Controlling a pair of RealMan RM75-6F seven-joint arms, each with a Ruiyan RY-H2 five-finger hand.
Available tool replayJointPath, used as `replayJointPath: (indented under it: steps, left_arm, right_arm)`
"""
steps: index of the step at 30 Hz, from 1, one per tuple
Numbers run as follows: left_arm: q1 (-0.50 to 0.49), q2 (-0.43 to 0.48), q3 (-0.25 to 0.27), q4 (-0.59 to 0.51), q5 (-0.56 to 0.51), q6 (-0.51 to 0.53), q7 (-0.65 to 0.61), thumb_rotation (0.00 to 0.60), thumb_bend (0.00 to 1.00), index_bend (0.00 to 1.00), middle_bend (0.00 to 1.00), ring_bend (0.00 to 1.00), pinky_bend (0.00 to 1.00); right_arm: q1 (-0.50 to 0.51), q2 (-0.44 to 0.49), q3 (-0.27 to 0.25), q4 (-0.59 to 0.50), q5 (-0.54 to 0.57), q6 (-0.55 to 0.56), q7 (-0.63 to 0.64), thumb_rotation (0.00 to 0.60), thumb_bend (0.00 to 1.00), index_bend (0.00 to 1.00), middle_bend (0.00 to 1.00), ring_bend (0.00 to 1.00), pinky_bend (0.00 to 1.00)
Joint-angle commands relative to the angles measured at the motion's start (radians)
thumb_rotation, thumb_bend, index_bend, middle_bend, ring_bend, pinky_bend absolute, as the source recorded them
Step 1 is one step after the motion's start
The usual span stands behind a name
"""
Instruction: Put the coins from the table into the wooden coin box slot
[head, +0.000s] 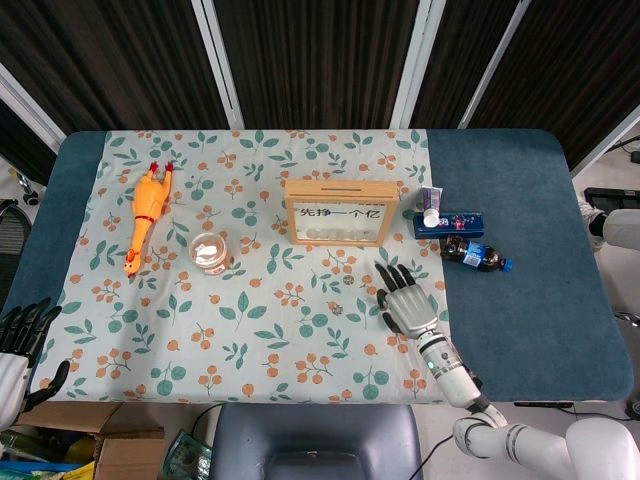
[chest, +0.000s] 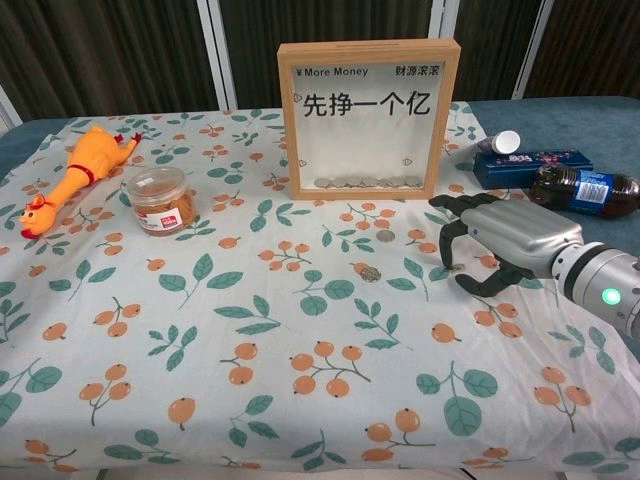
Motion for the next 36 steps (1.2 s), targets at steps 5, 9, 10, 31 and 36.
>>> replayJointPath:
  steps: [5, 9, 10, 31, 36]
  left_arm:
    - [0.001, 0.002, 0.001, 0.0, 0.001, 0.001, -0.005, 0.6, 0.41, 0.0, 0.0, 0.0, 0.0]
    - [0.002, 0.003, 0.001, 0.0, 0.001, 0.002, -0.009, 0.6, 0.41, 0.0, 0.0, 0.0, 0.0]
    - [0.002, 0.004, 0.001, 0.0, 0.001, 0.003, -0.011, 0.6, 0.41, 0.0, 0.0, 0.0, 0.0]
    - [0.004, 0.005, 0.0, 0.004, 0.004, 0.009, -0.023, 0.6, 0.41, 0.0, 0.0, 0.0, 0.0]
    - [0.004, 0.005, 0.0, 0.004, 0.004, 0.008, -0.025, 0.6, 0.41, 0.0, 0.0, 0.0, 0.0]
  right_arm:
    - [0.004, -0.007, 0.006, 0.006, 0.009, 0.001, 0.001, 0.6, 0.56, 0.62, 0.11, 0.0, 0.0]
    - [0.007, -0.01, 0.008, 0.008, 0.013, 0.0, 0.001, 0.6, 0.56, 0.64, 0.13, 0.0, 0.0]
    - [0.009, -0.012, 0.01, 0.009, 0.013, 0.002, 0.002, 0.6, 0.56, 0.64, 0.13, 0.0, 0.0]
    - [0.02, -0.022, 0.012, 0.014, 0.008, 0.026, 0.012, 0.6, 0.57, 0.68, 0.17, 0.0, 0.03]
    - [0.018, -0.024, 0.012, 0.017, 0.007, 0.038, 0.012, 0.6, 0.58, 0.71, 0.19, 0.0, 0.05]
